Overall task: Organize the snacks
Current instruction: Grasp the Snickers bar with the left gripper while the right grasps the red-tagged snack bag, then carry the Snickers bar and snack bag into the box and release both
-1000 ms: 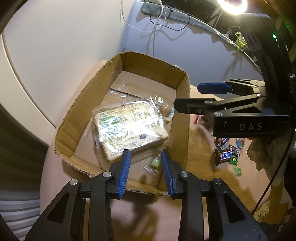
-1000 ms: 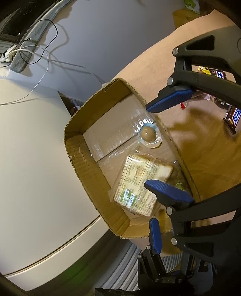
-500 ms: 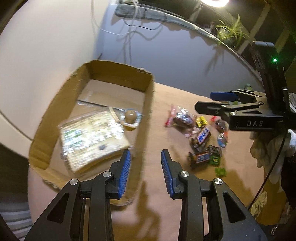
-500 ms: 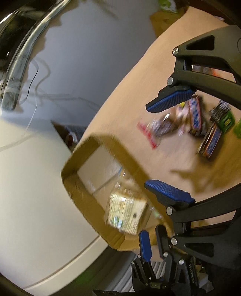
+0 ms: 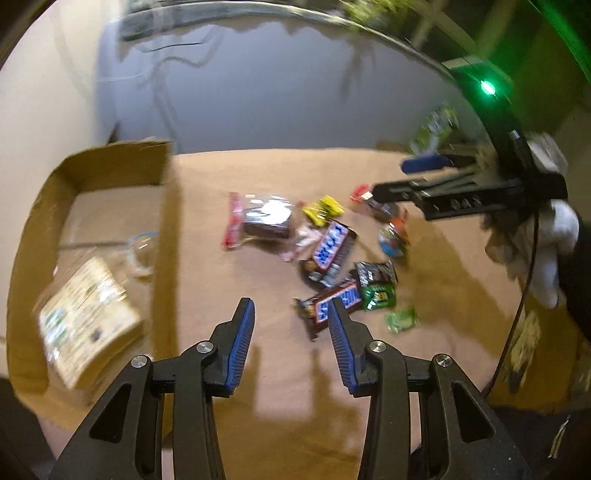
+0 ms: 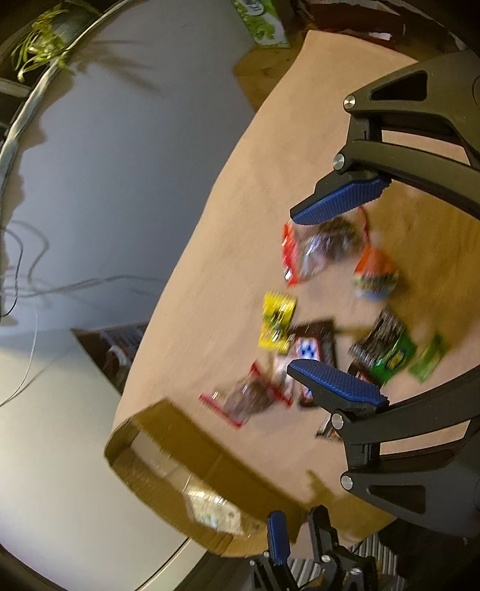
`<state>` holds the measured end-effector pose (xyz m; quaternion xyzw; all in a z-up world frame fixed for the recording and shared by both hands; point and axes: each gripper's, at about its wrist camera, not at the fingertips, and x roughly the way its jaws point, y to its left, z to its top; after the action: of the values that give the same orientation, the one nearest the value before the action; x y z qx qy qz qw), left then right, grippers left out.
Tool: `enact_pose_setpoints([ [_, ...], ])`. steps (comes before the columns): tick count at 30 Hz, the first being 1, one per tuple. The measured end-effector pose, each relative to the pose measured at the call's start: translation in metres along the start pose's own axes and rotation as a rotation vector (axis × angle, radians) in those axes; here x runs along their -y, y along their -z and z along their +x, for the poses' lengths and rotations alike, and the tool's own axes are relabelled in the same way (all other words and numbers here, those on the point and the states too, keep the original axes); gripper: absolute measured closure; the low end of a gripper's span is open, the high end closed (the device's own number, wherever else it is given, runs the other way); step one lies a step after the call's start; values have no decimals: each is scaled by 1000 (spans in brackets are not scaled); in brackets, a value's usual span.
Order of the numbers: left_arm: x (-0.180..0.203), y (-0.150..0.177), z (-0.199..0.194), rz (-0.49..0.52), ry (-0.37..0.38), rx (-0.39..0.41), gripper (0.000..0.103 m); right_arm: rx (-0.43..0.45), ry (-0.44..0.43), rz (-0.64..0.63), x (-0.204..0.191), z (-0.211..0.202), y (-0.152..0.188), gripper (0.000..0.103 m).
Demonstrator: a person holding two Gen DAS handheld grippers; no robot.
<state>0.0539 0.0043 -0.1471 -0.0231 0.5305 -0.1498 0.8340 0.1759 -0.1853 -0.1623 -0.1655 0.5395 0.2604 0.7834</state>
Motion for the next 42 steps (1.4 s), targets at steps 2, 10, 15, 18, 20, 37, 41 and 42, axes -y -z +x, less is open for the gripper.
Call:
enact_pose_setpoints([
  [2, 14, -2, 10, 63, 0, -21, 63, -15, 15, 2, 8, 5, 5, 25],
  [10, 51, -4, 47, 271, -14, -108, 63, -76, -4, 23, 34, 27, 14, 25],
  [15, 64, -5, 62, 364, -33, -137, 63, -95, -15, -11, 30, 40, 9, 25],
  [18, 68, -6, 72, 404, -41, -153, 63, -110, -2, -26, 28, 50, 5, 25],
  [20, 71, -6, 79, 418, -48, -158, 63, -120, -6, -24, 28, 57, 0, 25],
  [37, 56, -6, 84, 330, 12, -157, 75, -137, -6, 3, 33, 73, -6, 62],
  [41, 44, 2, 76, 280, 31, -145, 75, -122, -4, 10, 29, 67, 4, 64],
  [42, 43, 2, 75, 269, 33, -143, 75, -116, -3, 11, 28, 65, 4, 64],
])
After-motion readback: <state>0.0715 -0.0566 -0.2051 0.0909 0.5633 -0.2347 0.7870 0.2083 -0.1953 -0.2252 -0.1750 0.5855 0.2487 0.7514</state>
